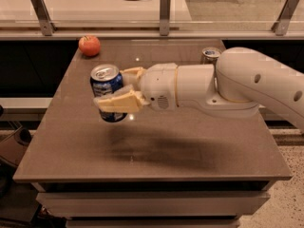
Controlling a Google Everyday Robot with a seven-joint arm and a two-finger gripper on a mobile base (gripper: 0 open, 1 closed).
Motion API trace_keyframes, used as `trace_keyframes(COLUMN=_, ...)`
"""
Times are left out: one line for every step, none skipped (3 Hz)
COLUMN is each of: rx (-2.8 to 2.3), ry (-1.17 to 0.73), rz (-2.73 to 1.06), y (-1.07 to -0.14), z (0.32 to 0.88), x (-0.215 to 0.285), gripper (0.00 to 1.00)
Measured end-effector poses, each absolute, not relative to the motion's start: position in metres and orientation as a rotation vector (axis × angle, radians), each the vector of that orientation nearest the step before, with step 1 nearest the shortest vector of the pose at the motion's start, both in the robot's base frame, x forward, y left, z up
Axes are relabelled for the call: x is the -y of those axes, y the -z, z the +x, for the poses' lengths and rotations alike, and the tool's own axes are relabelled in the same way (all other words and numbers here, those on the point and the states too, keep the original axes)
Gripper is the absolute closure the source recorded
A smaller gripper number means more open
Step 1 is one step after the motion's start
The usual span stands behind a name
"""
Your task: Move pepsi can near apple
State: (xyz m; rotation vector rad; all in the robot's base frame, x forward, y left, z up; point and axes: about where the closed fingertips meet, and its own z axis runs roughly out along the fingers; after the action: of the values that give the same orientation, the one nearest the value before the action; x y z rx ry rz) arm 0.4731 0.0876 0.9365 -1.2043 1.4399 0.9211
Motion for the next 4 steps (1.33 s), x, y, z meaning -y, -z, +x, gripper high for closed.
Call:
trace_keyframes(rx=-1.461, ry=-0.862, rz=-1.111, y=-0.967, z=0.498, x=-0.065, gripper=1.0)
trace_keyframes(rx=-1.519, ry=-0.734, rz=-1.026, y=-0.99, z=0.517, x=-0.04, gripper=1.0)
trace_keyframes(rx=-1.564, ry=-0.597, rz=-0.971, y=-1.015, z=0.535, x=-0.022, gripper=1.0)
trace_keyframes(rx=-1.606, ry=-0.522, rz=-0.943, y=-1.028, z=0.553, x=-0.016, gripper=1.0)
